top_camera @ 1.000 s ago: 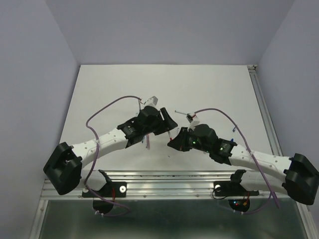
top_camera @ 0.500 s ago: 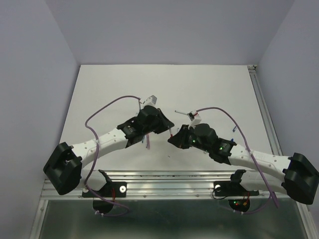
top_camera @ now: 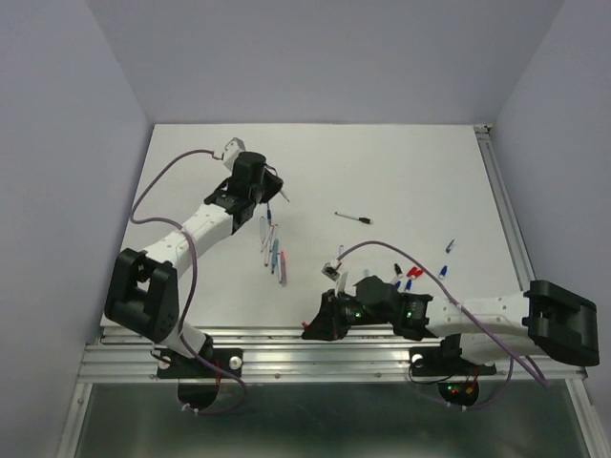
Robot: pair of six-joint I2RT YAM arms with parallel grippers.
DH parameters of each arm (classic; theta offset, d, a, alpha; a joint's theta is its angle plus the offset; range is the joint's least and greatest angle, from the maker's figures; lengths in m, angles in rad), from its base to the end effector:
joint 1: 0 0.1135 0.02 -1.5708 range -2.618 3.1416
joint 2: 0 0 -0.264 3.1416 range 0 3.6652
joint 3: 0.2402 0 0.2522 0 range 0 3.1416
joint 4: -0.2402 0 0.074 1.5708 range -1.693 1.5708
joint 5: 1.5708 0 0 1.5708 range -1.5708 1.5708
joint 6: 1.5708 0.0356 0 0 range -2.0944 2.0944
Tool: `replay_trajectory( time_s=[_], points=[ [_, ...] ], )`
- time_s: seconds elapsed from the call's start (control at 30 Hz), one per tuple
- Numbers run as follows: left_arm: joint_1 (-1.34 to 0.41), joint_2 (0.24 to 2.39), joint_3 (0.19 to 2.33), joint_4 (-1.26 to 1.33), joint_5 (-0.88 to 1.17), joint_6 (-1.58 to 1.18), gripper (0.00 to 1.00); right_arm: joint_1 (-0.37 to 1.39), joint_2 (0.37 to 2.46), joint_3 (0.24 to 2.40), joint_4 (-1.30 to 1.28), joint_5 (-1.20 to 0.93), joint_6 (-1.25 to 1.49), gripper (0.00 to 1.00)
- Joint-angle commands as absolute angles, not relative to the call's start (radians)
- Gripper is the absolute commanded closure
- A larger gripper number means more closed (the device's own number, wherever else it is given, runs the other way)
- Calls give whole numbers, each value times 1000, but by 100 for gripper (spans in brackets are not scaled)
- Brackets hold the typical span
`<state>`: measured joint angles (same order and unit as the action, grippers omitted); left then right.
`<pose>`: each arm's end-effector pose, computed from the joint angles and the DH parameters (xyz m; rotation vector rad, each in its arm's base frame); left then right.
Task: Open the pen caps
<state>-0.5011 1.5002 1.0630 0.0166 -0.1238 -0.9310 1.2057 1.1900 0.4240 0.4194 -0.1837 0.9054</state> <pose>0.3078 -0.1636 0.2828 -0.5245 2.0112 -0.7865 0.0805 0.2289 0.1950 -0.4821 2.2108 1.4820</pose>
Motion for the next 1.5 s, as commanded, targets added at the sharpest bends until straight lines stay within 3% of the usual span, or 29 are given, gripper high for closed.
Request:
replay_trajectory(
  time_s=[0.0,0.1,0.2,0.33,0.47,0.6,0.9,1.2,1.47],
  points=[
    [-451,1471,1120,71,-238,-896,100,1235,1197,403,508,-247,919,99],
    [-428,1463,1120,64,-204,-853,100,1233,1158,408,419,-158,939,99],
    [-428,1468,1112,13,-125,-790,100,1215,1099,445,155,21,940,99],
    [-469,1473,1034,2,-18,-738,100,1000,1063,449,-67,106,943,99],
    [-577,1482,991,-69,-81,-712,100,853,1037,472,-224,195,888,99],
    [-676,1514,997,-179,-204,-715,89,802,1020,521,-366,320,868,99],
    [-750,1601,1006,-265,-239,-710,87,747,1089,577,-430,456,808,98],
    [-772,1628,1014,-278,-248,-713,74,723,1160,594,-354,428,750,92],
    [-779,1649,1034,-324,-290,-729,73,716,1203,595,-333,413,753,84]
  ],
)
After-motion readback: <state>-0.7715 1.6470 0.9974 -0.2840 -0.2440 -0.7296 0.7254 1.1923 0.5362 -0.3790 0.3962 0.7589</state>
